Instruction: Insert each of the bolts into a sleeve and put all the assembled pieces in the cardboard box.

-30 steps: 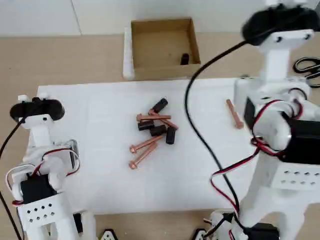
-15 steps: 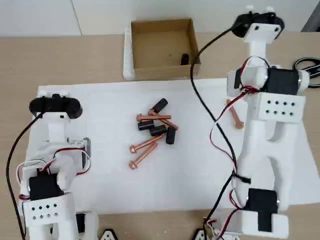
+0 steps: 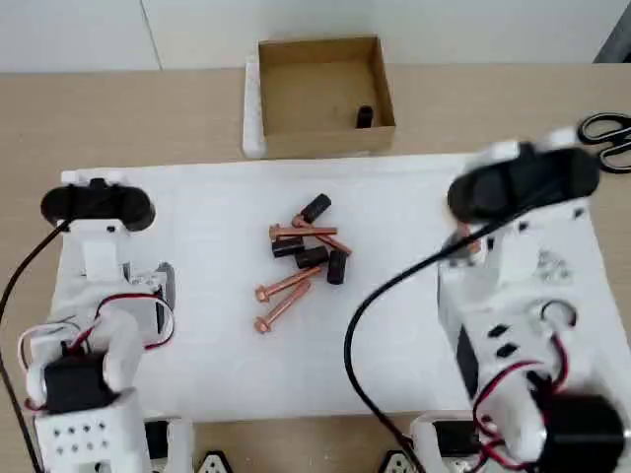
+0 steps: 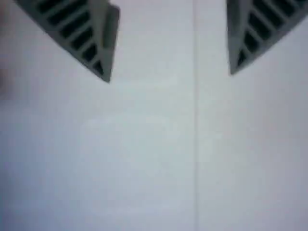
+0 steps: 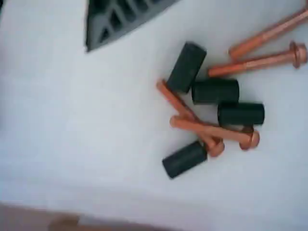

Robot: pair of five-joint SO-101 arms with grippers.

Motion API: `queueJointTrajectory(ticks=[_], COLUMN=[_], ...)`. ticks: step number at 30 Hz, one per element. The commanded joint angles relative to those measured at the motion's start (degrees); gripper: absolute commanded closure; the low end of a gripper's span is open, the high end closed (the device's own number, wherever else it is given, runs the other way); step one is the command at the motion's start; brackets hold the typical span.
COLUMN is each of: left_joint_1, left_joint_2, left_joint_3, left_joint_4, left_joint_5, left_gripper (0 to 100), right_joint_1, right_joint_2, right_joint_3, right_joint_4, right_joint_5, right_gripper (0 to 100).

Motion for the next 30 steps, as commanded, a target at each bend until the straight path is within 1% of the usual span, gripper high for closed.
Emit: queueJointTrajectory(ticks=[1, 3, 7, 9, 13, 22, 30], left_joint_1=[0.4, 0.3, 0.2, 0.2, 0.1, 0.4, 0.0], left_joint_2=[-10.4, -18.5, -33.6, -38.0, -35.1, -36.9, -36.9], left_joint_3=[-0.5, 4.0, 16.9, 21.8, 27.6, 47.1, 47.2], left_joint_4=[-1.6, -5.4, -12.0, -14.1, -17.6, -22.1, -22.2], left_joint_5=[2.3, 2.5, 2.8, 2.5, 2.5, 2.7, 2.8], left_gripper=[85, 85, 85, 85, 85, 85, 85], right_joint_1=[0.0, 0.0, 0.0, 0.0, 0.7, 0.9, 0.6], right_joint_2=[-15.4, -23.7, -39.9, -44.4, -41.7, -43.4, -43.4], right_joint_3=[12.2, 19.7, 34.6, 41.1, 44.8, 57.6, 73.1], right_joint_4=[-6.6, -12.4, -22.5, -26.1, -27.4, -27.4, -29.3], right_joint_5=[0.5, 0.5, 0.5, 0.5, 0.5, 0.5, 0.4], right_gripper=[87.7, 87.7, 87.8, 87.8, 87.8, 87.7, 87.7])
